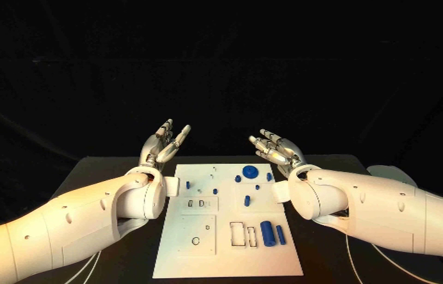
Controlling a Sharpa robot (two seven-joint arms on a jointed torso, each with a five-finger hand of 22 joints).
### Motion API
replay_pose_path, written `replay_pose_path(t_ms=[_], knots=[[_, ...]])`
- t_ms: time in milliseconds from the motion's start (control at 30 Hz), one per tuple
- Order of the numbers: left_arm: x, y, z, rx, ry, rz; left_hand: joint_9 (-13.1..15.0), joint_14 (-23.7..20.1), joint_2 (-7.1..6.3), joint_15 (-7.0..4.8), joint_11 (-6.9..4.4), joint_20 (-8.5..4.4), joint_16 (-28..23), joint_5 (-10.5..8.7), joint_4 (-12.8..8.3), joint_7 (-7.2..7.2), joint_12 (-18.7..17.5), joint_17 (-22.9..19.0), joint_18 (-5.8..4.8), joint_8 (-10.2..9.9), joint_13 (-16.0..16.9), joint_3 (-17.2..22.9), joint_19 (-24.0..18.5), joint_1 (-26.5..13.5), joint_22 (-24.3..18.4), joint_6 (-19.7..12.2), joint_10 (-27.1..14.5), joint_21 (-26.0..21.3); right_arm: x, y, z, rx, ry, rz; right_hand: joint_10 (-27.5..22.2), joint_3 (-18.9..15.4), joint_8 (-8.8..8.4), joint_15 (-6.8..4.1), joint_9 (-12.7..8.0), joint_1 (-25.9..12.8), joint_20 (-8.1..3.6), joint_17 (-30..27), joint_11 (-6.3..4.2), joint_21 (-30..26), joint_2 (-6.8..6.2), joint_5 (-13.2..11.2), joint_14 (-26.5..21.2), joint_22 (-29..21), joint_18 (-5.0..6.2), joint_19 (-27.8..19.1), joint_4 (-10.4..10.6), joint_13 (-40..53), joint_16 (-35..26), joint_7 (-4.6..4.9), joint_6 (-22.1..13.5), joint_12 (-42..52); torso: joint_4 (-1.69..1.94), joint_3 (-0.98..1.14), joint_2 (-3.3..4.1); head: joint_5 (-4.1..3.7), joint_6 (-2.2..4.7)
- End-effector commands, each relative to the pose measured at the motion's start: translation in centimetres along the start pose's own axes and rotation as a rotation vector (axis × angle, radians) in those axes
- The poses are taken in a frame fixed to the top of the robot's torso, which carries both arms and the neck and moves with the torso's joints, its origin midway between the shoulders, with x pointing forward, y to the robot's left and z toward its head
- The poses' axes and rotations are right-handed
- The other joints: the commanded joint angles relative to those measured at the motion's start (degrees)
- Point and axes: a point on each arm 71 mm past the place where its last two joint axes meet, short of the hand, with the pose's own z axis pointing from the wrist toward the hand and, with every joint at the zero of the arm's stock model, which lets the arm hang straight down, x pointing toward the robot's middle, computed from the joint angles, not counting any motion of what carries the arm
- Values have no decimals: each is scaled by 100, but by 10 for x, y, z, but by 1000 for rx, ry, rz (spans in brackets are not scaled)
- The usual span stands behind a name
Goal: Assemble the parts on the task board
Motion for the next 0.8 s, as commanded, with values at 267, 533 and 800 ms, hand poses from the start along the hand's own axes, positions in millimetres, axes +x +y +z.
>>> replay_pose_path(t_ms=[267, 533, 800], knots=[[-8, -9, -4, 85, 89, -10, 131, 566, 10, 204, 281, 101, 205, 37, 62, 674, 132, 152, 117, 186, 77, 139, 287, 489, 72, 506, 474, 146, -11, 19, 5, -175, 123, -330, 2669, 257, 562, -39, 421, 1116, 40, 298, -17, 501, -142, -216, 2406, 181, 186, 1864, -669, 157, 460, 861, 1787, 256, 66, -34, 164, -52, -16], [-13, -14, -10, 89, 92, -33, 793, 4099, -147, -161, 403, 43, 1756, 41, -168, 817, 1001, 997, 698, 1242, 388, 246, 3685, 1270, 712, 3104, 4103, 1578, -20, 31, 11, -242, 111, -475, 3935, 760, 946, -319, 650, 1222, -7, 413, -247, 879, -393, -323, 3704, 251, 432, 3353, -920, 176, 747, 703, 3399, 288, 109, -11, 263, -46, -27], [-13, -27, -17, 89, 132, -54, 961, 4689, -257, -379, 175, -14, 1910, 42, -440, 639, 1035, 1143, 799, 1602, 317, 352, 4141, 1781, 656, 4065, 5020, 1671, -30, 45, 20, -272, 111, -610, 4532, 1370, 1029, -533, 645, 1170, -214, 520, -444, 995, -745, -388, 4331, 236, 440, 3969, -1014, 173, 877, 522, 3955, 227, 149, -40, 487, -110, 36]])
